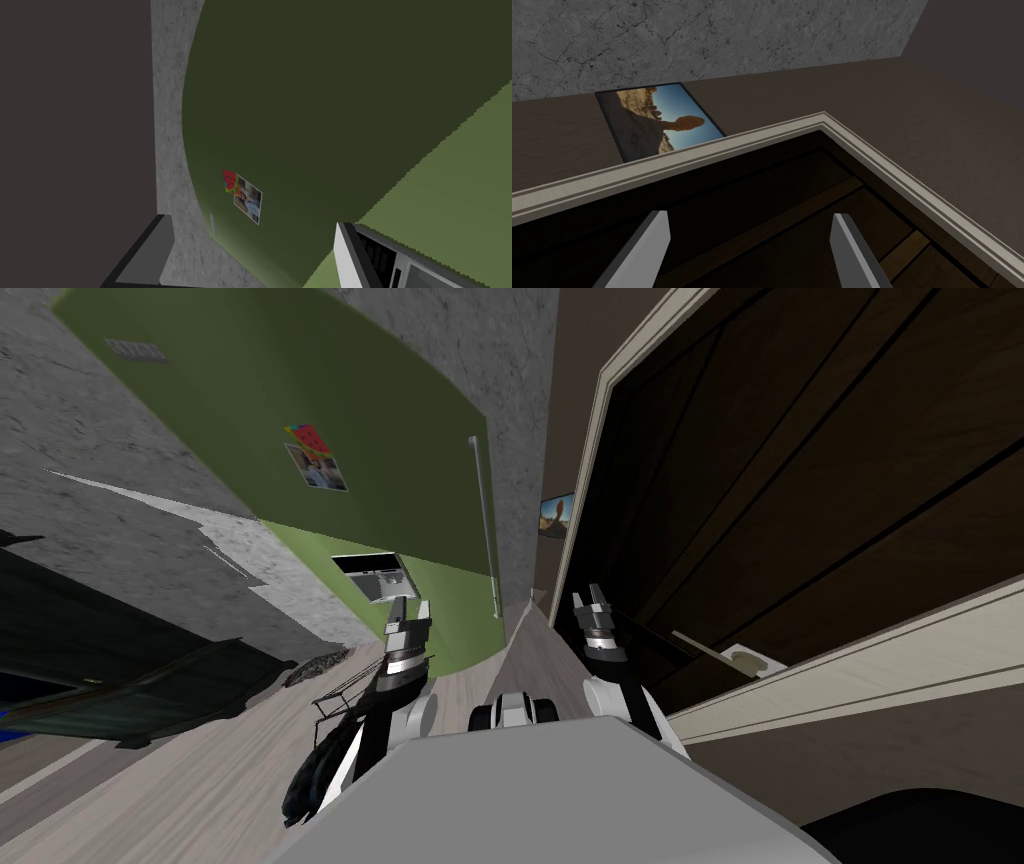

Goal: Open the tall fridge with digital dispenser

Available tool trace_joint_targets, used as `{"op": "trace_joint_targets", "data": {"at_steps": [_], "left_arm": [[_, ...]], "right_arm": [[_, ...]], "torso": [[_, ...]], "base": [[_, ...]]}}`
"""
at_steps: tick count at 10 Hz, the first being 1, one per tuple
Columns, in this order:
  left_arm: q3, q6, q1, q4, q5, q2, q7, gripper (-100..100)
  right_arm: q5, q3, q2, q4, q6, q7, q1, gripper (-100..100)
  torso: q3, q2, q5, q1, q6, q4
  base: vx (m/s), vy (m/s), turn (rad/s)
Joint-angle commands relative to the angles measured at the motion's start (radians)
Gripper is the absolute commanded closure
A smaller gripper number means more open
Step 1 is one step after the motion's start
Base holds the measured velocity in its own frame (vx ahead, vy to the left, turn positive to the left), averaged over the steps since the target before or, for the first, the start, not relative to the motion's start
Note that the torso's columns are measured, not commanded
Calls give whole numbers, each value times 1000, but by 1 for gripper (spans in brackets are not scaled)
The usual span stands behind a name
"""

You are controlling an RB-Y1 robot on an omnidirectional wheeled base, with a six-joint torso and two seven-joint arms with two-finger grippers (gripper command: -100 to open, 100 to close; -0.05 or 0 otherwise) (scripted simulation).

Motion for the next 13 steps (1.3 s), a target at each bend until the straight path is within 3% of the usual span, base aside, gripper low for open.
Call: {"op": "trace_joint_targets", "data": {"at_steps": [1, 5, 10, 11, 13], "left_arm": [[13, 21, 1, -7, 7, 57, 5, -100], [61, 98, 5, -34, 30, 164, 24, -100], [157, 244, 14, -89, 77, 316, 59, -100], [157, 251, 14, -89, 77, 321, 59, -100], [203, 313, 18, -114, 100, 387, 76, -100]], "right_arm": [[0, 0, 0, 0, 0, 0, 0, 0], [0, 0, 0, 1, 0, 0, 0, 0], [0, 0, 0, 1, 0, 0, 0, 0], [0, 0, 0, 1, 0, 0, 0, 0], [0, 0, 0, 1, 0, 0, 0, 0]], "torso": [[-69, 34, 0, 0, 0, 33], [-94, 46, 0, 0, 0, 47], [-94, 47, 0, -1, 0, 47], [-94, 46, 0, 0, 0, 47], [-93, 47, 0, 0, 0, 47]], "base": [[15, -14, -1], [32, -25, 0], [53, -37, 1], [42, -31, 2], [46, -36, -1]]}}
